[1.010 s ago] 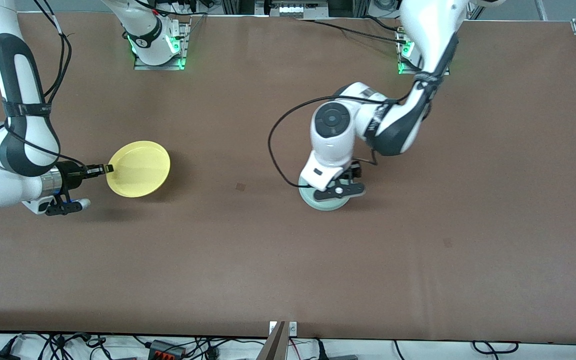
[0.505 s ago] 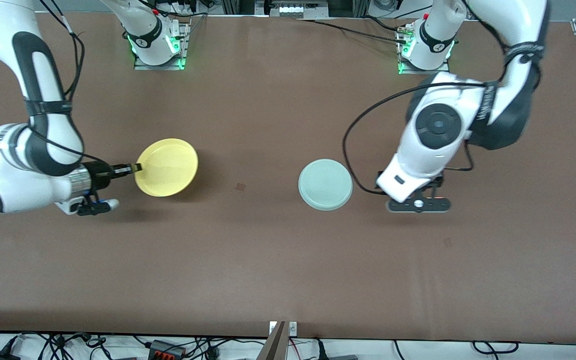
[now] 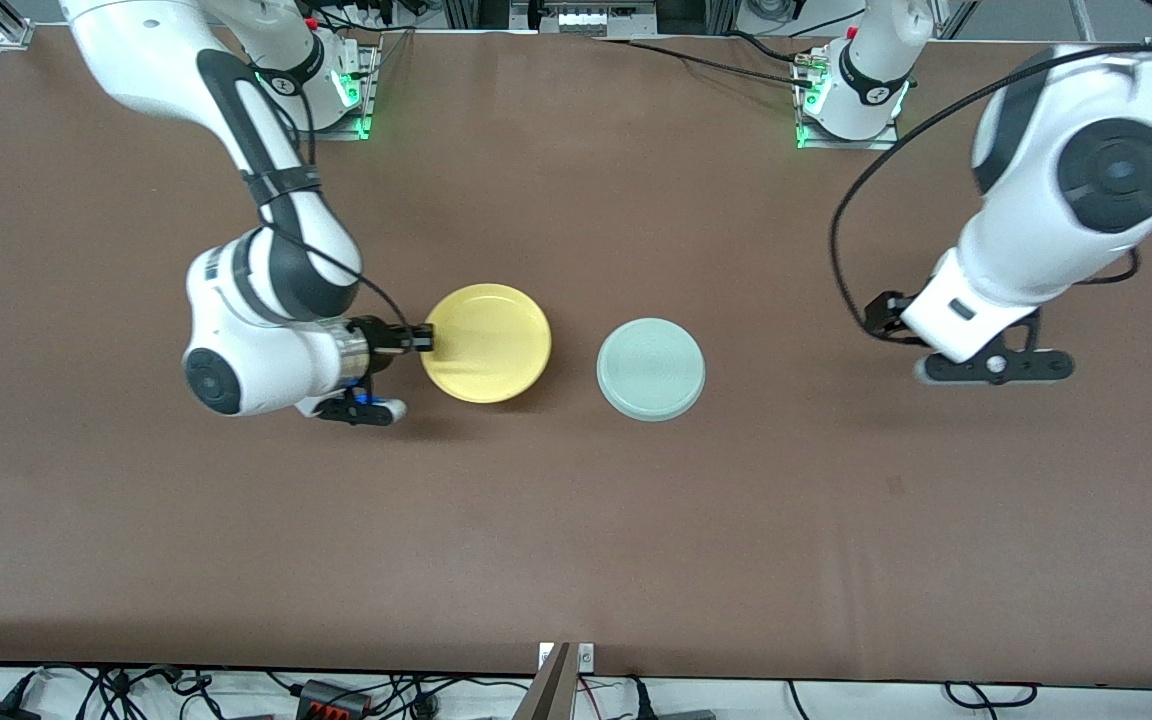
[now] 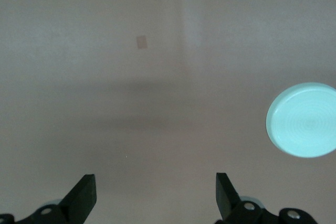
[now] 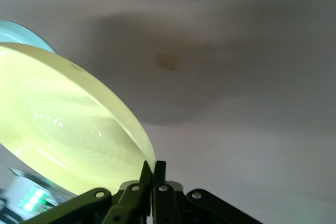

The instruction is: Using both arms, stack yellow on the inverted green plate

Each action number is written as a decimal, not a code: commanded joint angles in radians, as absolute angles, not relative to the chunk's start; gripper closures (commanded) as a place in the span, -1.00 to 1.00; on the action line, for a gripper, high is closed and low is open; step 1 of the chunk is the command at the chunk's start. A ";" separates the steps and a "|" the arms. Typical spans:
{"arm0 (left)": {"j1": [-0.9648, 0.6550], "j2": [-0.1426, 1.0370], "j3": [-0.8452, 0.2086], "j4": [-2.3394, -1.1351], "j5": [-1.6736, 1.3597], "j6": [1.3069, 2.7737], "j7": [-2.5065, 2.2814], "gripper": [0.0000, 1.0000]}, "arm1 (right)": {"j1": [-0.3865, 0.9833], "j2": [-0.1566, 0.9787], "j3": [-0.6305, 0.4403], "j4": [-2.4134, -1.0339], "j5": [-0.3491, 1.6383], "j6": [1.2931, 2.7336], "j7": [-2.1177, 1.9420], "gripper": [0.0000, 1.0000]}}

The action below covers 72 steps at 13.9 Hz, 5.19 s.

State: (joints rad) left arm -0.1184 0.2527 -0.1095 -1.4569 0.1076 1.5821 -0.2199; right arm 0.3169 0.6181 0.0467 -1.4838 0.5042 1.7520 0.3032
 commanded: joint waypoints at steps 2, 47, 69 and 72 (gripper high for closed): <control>-0.055 0.177 -0.068 -1.494 0.044 1.577 -0.014 -1.00 | 0.403 0.699 0.038 -1.447 0.645 1.885 0.399 1.00; -0.067 -0.018 0.032 -1.655 -0.011 1.629 0.060 -1.00 | 0.664 0.727 -0.018 -1.420 0.646 2.164 0.707 -1.00; -0.058 -0.011 0.034 -1.641 -0.012 1.608 0.058 -1.00 | 0.209 0.262 -0.161 -1.373 0.097 1.555 0.137 -1.00; -0.058 -0.011 0.035 -1.641 -0.012 1.606 0.060 -1.00 | 0.128 0.213 -0.155 -1.373 0.060 1.560 0.020 -1.00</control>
State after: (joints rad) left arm -0.0626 -0.0055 0.0359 -1.6522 -0.0136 1.6248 0.0433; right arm 0.1704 0.2525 -0.1751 -1.3623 0.0912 1.5575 0.0899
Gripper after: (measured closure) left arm 0.000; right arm 0.000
